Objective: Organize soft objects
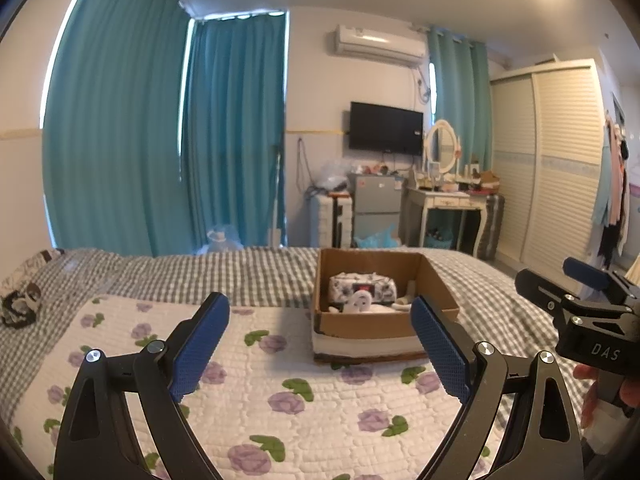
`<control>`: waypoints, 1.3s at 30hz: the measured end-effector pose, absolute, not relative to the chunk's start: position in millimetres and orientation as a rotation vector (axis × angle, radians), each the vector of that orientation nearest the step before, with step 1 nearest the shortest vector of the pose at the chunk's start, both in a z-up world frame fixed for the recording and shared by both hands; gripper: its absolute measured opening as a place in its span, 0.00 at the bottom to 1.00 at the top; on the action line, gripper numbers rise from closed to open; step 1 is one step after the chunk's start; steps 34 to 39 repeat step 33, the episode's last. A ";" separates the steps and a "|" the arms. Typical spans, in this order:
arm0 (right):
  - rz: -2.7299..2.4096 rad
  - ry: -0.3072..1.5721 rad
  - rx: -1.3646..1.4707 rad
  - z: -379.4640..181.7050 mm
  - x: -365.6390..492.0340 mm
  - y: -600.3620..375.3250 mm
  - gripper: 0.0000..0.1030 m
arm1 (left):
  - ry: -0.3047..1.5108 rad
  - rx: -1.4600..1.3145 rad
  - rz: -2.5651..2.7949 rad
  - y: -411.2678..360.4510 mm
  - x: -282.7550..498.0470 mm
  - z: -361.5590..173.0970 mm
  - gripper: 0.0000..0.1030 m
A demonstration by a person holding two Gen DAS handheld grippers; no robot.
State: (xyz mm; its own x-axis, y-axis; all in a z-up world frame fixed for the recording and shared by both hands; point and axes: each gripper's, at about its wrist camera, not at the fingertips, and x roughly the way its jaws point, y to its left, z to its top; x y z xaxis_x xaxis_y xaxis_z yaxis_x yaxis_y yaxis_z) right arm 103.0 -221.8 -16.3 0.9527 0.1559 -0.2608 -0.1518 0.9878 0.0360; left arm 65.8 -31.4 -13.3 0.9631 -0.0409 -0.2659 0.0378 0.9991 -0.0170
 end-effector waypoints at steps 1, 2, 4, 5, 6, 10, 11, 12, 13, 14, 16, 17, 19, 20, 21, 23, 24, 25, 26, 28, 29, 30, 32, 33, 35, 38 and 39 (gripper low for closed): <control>0.156 0.265 0.015 -16.2 102.6 -221.8 1.00 | 0.269 -0.012 -0.040 -31.4 65.4 -12.8 0.91; 0.157 0.263 0.015 -16.2 102.1 -222.4 1.00 | 0.270 -0.010 -0.039 -31.6 65.4 -12.6 0.91; 0.156 0.262 0.016 -16.3 102.0 -222.3 1.00 | 0.273 -0.006 -0.038 -32.2 65.4 -12.1 0.91; 0.155 0.260 0.016 -16.2 101.9 -222.3 1.00 | 0.275 -0.005 -0.037 -32.4 65.5 -11.8 0.91; 0.157 0.261 0.017 -16.2 102.1 -222.4 1.00 | 0.277 -0.006 -0.037 -32.7 65.8 -11.3 0.91; 0.158 0.261 0.017 -16.3 102.1 -221.6 1.00 | 0.277 -0.006 -0.037 -32.7 65.8 -10.9 0.91; 0.158 0.261 0.017 -16.4 101.8 -221.4 1.00 | 0.277 -0.005 -0.038 -32.6 66.1 -10.7 0.91; 0.157 0.260 0.017 -16.1 101.9 -221.4 1.00 | 0.277 -0.005 -0.038 -32.6 66.1 -10.7 0.91; 0.159 0.260 0.016 -16.3 102.3 -221.1 1.00 | 0.277 -0.006 -0.036 -33.0 66.0 -10.8 0.91; 0.158 0.262 0.016 -16.6 101.9 -221.0 1.00 | 0.277 -0.006 -0.036 -32.8 65.9 -10.9 0.91; 0.157 0.260 0.016 -16.5 101.1 -220.8 1.00 | 0.278 -0.007 -0.036 -32.7 65.9 -10.7 0.91; 0.159 0.261 0.017 -16.5 101.1 -220.6 1.00 | 0.277 -0.006 -0.035 -32.6 65.8 -10.7 0.91; 0.158 0.261 0.015 -16.7 101.1 -220.3 1.00 | 0.278 -0.007 -0.034 -32.6 65.9 -10.9 0.91; 0.159 0.260 0.015 -16.5 100.9 -220.6 1.00 | 0.278 -0.007 -0.035 -32.4 66.1 -10.8 0.91; 0.160 0.261 0.017 -16.5 101.0 -220.7 1.00 | 0.277 -0.006 -0.033 -32.6 65.9 -10.9 0.91; 0.159 0.259 0.019 -16.6 100.8 -220.9 1.00 | 0.278 -0.005 -0.033 -32.4 66.1 -10.8 0.91; 0.161 0.261 0.018 -16.8 101.0 -221.0 1.00 | 0.278 -0.006 -0.032 -32.3 66.0 -10.9 0.91; 0.161 0.261 0.018 -16.6 101.2 -221.1 1.00 | 0.279 -0.007 -0.033 -32.3 65.9 -11.0 0.91; 0.160 0.261 0.018 -16.7 101.2 -221.5 1.00 | 0.281 -0.008 -0.034 -32.3 66.0 -11.0 0.91; 0.163 0.263 0.018 -16.8 101.7 -221.3 1.00 | 0.280 -0.008 -0.035 -32.2 66.0 -11.0 0.91; 0.163 0.264 0.017 -16.8 101.6 -221.5 1.00 | 0.278 -0.008 -0.036 -32.3 65.8 -10.8 0.91; 0.162 0.265 0.015 -16.9 101.8 -221.5 1.00 | 0.275 -0.007 -0.035 -32.5 65.3 -10.5 0.91; 0.163 0.268 0.015 -16.8 102.1 -221.0 1.00 | 0.268 -0.003 -0.037 -33.1 63.9 -8.7 0.91; 0.160 0.271 0.015 -16.7 102.4 -221.1 1.00 | 0.266 -0.002 -0.036 -33.5 63.2 -7.9 0.91; 0.160 0.271 0.015 -16.7 102.4 -221.1 1.00 | 0.266 -0.002 -0.036 -33.5 63.2 -7.9 0.91; 0.160 0.271 0.015 -16.7 102.4 -221.1 1.00 | 0.266 -0.002 -0.036 -33.5 63.2 -7.9 0.91; 0.160 0.271 0.015 -16.7 102.4 -221.1 1.00 | 0.266 -0.002 -0.036 -33.5 63.2 -7.9 0.91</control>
